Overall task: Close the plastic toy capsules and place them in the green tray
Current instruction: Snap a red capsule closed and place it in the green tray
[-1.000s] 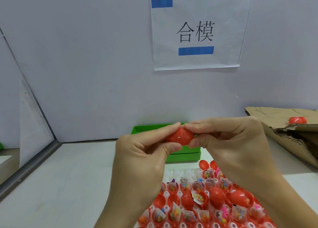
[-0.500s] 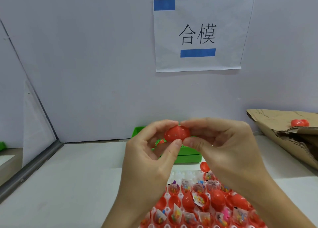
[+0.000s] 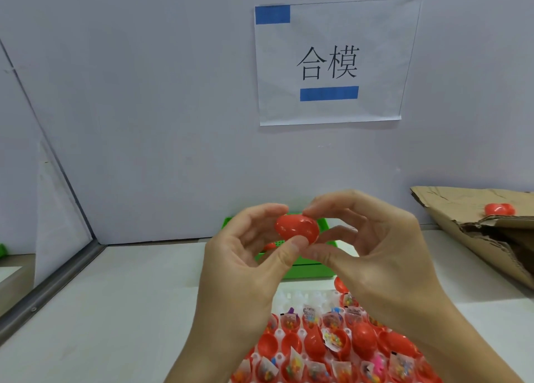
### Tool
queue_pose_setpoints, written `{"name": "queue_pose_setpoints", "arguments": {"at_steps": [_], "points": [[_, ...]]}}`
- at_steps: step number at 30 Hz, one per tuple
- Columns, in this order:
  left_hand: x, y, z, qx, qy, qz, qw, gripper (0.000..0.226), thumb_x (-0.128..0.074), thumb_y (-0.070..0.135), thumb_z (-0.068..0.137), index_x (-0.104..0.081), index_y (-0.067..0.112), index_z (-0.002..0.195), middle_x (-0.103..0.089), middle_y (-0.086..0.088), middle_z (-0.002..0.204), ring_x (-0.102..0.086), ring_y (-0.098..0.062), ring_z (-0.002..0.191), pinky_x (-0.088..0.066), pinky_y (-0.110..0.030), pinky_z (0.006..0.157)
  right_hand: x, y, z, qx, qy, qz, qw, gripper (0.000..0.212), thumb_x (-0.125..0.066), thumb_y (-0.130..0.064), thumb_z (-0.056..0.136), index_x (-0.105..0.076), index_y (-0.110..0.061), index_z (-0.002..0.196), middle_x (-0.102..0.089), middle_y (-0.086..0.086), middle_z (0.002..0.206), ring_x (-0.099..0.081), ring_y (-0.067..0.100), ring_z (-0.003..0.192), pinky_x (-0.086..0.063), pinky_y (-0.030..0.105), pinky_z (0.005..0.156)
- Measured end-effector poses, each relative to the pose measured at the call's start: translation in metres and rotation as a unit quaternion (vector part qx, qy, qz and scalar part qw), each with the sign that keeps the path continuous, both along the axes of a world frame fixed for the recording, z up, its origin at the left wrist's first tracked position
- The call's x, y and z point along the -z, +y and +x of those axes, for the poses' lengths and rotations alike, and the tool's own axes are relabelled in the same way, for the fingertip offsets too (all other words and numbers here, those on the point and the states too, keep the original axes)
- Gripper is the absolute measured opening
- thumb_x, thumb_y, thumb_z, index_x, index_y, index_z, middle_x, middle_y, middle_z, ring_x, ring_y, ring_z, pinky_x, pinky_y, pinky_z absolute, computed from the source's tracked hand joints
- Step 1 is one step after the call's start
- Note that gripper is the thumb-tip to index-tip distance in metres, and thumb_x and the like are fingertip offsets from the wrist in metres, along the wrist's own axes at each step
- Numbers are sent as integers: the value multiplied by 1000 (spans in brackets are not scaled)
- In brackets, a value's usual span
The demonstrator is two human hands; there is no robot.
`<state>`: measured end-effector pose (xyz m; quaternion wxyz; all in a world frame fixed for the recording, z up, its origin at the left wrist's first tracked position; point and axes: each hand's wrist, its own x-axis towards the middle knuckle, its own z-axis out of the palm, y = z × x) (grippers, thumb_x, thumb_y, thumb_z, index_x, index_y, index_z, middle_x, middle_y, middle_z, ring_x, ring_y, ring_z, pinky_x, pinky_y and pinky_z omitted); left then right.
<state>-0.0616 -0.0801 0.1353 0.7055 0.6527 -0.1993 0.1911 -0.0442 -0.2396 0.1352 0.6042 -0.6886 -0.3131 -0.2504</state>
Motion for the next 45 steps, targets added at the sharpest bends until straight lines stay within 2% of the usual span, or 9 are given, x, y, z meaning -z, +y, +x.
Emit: {"name": "queue_pose_setpoints", "arguments": {"at_steps": [5, 11, 16, 18, 23, 32, 36, 40, 45], "points": [[4, 0, 1, -63, -48, 38, 996, 33, -78, 24, 66, -71, 23, 97, -76, 5, 91, -72, -12, 90, -55, -17, 77, 3, 1, 2, -27, 106, -15, 994, 33, -75, 0, 82, -74, -18, 109, -78, -6, 96, -74, 15, 92, -60, 29, 80], [6, -1, 0, -71, -42, 33, 996, 36, -76, 29, 71, -74, 31, 107, -76, 5, 100, -73, -14, 95, -59, -28, 83, 7, 10, 4, -161, 249, 54, 954, 30, -64, -21, 87, -74, -12, 113, -77, 8, 101, -74, 28, 97, -58, 39, 87], [5, 2, -2, -53, -54, 74, 994, 42, -74, 19, 77, -70, 34, 116, -72, 2, 109, -69, -23, 101, -58, -45, 86, 6, 7, 6, -220, 292, 124, 923, 26, -64, -18, 90, -75, -6, 110, -74, 13, 85, -73, 19, 84, -58, 28, 77], [4, 2, -3, -51, -59, 117, 990, 48, -73, 21, 76, -66, 42, 119, -69, 4, 112, -67, -22, 101, -56, -45, 87, 5, 4, 6, -239, 307, 131, 912, 29, -61, -20, 88, -75, -5, 108, -74, 20, 89, -74, 21, 86, -58, 27, 75], [4, 3, -1, -55, -60, 150, 985, 44, -74, 28, 76, -65, 43, 117, -70, 13, 109, -67, -16, 102, -56, -35, 86, 1, -3, 5, -266, 332, 97, 900, 26, -59, -21, 87, -78, -7, 98, -75, 11, 85, -72, 18, 78, -57, 26, 70], [9, 5, 4, -121, -82, 177, 973, 35, -73, 37, 82, -67, 37, 116, -66, 11, 109, -63, -18, 108, -55, -29, 84, 4, 3, 5, -172, 273, 126, 938, 37, -76, -34, 72, -74, -18, 106, -75, 13, 104, -74, 29, 95, -59, 34, 79], [8, 3, 3, -82, -31, 134, 987, 34, -77, 28, 82, -69, 35, 115, -68, 4, 98, -67, -17, 98, -56, -23, 80, 1, 2, 2, -69, 206, 70, 974, 30, -81, -22, 74, -73, -31, 101, -77, 0, 101, -75, 20, 91, -57, 22, 76], [2, 0, 1, 8, 91, 30, 995, 37, -72, 48, 82, -71, 18, 103, -76, -6, 86, -74, -23, 77, -60, -29, 69, 0, 4, 1, 1, 125, 7, 992, 44, -81, 6, 73, -70, -32, 92, -75, -6, 92, -72, 14, 91, -57, 31, 78], [2, 0, 2, 49, 115, -16, 992, 47, -68, 42, 72, -71, 9, 105, -77, -12, 89, -75, -26, 85, -60, -28, 74, 3, 4, 1, -11, 92, -15, 996, 44, -77, 11, 76, -71, -28, 95, -74, -4, 97, -69, 19, 101, -58, 33, 82]]}}
